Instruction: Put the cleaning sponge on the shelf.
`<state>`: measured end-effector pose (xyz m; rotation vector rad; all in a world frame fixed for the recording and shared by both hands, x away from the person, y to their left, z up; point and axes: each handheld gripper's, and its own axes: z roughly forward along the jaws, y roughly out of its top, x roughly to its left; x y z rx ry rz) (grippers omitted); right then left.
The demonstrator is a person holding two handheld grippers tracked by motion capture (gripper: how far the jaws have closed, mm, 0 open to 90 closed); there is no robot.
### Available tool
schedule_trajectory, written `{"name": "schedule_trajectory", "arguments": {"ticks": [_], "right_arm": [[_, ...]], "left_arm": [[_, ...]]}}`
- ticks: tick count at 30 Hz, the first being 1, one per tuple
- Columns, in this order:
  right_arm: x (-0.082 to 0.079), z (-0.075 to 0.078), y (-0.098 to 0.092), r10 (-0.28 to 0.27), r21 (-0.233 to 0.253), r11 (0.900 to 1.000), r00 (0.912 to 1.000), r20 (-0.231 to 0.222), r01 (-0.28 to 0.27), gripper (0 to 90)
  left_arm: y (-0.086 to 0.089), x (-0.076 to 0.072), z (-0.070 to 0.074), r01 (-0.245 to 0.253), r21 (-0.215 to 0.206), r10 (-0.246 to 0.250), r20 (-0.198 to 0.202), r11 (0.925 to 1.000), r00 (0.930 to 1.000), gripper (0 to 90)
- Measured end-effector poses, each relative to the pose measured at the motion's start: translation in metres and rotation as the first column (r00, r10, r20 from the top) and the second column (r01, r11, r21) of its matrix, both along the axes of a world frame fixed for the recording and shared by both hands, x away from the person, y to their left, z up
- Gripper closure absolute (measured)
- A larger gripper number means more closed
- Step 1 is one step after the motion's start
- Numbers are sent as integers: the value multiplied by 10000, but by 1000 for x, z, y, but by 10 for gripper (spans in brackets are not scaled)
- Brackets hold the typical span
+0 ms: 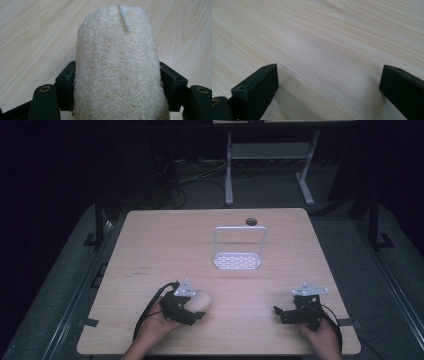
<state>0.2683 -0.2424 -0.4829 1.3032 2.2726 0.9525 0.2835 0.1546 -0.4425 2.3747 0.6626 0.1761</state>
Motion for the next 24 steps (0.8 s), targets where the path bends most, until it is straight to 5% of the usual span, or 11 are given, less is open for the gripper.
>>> {"name": "schedule_trajectory", "arguments": {"ticks": [24], "right_arm": [[0,0,0,1,-1,10000,10000,0,-1,20]], "left_arm": [[-17,21,18,212,-360,-199,384,9991,9991,290]]}}
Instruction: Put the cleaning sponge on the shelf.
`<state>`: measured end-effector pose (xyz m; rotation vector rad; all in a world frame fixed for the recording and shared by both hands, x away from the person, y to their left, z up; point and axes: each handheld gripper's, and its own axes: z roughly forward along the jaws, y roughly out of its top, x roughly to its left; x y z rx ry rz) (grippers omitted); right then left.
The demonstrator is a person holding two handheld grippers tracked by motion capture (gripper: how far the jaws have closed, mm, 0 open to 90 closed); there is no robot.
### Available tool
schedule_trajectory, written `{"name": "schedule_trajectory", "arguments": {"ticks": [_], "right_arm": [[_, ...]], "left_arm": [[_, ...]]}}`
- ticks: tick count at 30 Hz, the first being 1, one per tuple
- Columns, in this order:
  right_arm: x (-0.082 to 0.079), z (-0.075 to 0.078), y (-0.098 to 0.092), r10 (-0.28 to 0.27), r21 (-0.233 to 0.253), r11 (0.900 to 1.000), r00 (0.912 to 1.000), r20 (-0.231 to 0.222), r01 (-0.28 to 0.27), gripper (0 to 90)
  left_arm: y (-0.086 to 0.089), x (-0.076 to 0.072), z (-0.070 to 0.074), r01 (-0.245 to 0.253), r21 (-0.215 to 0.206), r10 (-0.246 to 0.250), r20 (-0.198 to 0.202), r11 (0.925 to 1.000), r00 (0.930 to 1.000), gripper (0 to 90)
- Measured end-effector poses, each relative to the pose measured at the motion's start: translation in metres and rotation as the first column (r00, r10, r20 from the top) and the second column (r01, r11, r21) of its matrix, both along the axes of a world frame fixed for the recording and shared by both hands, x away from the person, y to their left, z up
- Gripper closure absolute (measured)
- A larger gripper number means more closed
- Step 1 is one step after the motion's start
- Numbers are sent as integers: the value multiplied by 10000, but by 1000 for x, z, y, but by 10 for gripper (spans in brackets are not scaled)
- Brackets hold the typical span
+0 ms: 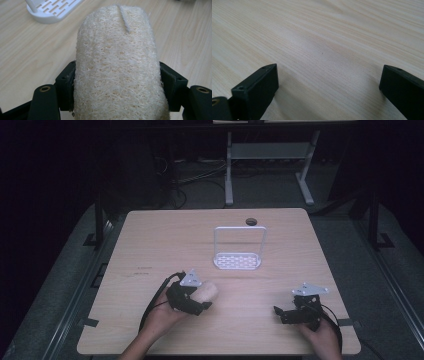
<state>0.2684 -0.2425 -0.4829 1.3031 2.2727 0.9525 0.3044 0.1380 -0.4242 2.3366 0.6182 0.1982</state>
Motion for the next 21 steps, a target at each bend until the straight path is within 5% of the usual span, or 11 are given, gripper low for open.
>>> {"name": "schedule_trajectory", "arguments": {"ticks": [21], "right_arm": [[0,0,0,-13,17,10000,10000,-8,13,20]], "left_arm": [[-25,25,14,145,-296,-134,361,9995,9993,290]]}}
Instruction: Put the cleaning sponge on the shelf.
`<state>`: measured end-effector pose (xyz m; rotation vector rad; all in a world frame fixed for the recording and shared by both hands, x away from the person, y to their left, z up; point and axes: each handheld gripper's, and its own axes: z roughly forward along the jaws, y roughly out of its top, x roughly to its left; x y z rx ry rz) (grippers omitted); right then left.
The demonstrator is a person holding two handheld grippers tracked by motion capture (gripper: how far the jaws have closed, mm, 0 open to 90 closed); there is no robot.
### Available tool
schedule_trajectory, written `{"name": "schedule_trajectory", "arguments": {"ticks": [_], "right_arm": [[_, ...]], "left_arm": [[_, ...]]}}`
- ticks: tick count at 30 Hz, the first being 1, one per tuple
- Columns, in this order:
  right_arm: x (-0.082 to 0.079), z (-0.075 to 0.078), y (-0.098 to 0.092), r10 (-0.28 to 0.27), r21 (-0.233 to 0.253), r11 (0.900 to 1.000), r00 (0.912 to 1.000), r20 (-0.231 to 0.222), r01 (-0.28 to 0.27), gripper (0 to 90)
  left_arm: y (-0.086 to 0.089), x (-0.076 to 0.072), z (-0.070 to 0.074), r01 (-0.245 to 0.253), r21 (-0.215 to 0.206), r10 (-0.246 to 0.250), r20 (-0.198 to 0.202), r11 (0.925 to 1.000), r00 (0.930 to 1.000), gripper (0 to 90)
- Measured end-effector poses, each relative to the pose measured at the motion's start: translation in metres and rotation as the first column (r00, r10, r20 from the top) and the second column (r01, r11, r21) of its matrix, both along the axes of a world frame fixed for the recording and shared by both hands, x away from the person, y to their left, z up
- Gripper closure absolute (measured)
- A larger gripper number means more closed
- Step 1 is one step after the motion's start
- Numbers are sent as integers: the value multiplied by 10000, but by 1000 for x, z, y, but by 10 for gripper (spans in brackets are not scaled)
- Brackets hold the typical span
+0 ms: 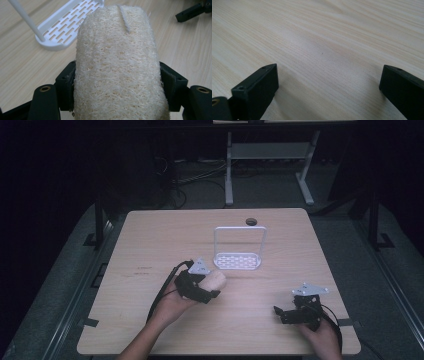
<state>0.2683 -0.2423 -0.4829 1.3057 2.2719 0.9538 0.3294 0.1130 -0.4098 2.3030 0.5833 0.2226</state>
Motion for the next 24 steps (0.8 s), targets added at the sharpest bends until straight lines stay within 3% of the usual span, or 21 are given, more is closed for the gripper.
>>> {"name": "schedule_trajectory", "arguments": {"ticks": [24], "right_arm": [[0,0,0,2,-9,10000,10000,-14,-2,20]], "left_arm": [[-42,30,4,68,-261,-61,247,9996,9997,291]]}}
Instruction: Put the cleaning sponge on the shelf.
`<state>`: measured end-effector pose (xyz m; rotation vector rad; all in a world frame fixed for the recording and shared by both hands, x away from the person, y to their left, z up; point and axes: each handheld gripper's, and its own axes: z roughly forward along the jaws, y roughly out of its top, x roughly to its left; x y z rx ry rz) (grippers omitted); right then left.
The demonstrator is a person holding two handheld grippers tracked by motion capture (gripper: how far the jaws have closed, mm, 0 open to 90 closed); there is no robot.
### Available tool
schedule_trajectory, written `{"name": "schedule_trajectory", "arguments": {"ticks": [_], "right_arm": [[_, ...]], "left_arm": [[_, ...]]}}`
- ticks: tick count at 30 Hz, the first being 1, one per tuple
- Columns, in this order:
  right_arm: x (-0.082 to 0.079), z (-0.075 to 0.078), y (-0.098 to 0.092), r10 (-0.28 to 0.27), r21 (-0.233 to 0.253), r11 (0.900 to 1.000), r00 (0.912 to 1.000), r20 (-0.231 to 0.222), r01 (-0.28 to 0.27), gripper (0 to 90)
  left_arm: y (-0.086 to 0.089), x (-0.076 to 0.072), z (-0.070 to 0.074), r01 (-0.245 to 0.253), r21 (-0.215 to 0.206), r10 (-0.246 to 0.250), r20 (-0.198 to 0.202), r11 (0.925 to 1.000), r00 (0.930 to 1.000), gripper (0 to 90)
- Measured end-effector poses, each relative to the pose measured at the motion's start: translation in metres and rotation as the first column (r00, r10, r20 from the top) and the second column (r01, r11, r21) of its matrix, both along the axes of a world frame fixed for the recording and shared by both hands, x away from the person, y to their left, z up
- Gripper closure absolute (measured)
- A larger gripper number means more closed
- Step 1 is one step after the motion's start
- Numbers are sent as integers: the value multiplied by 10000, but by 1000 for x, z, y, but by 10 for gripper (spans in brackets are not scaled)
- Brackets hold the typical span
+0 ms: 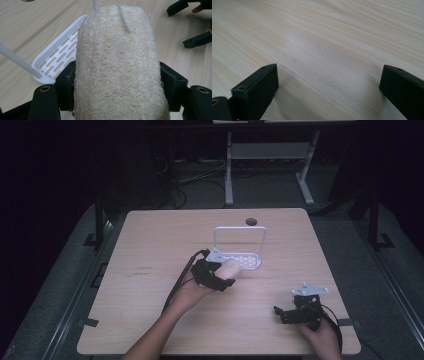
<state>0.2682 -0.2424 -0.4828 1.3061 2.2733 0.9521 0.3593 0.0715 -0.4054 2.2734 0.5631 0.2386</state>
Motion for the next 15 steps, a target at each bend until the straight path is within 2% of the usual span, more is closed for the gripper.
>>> {"name": "schedule_trajectory", "arguments": {"ticks": [15], "right_arm": [[0,0,0,11,-8,10000,10000,19,-11,20]], "left_arm": [[-16,25,-4,-398,-41,399,105,9992,9991,291]]}}
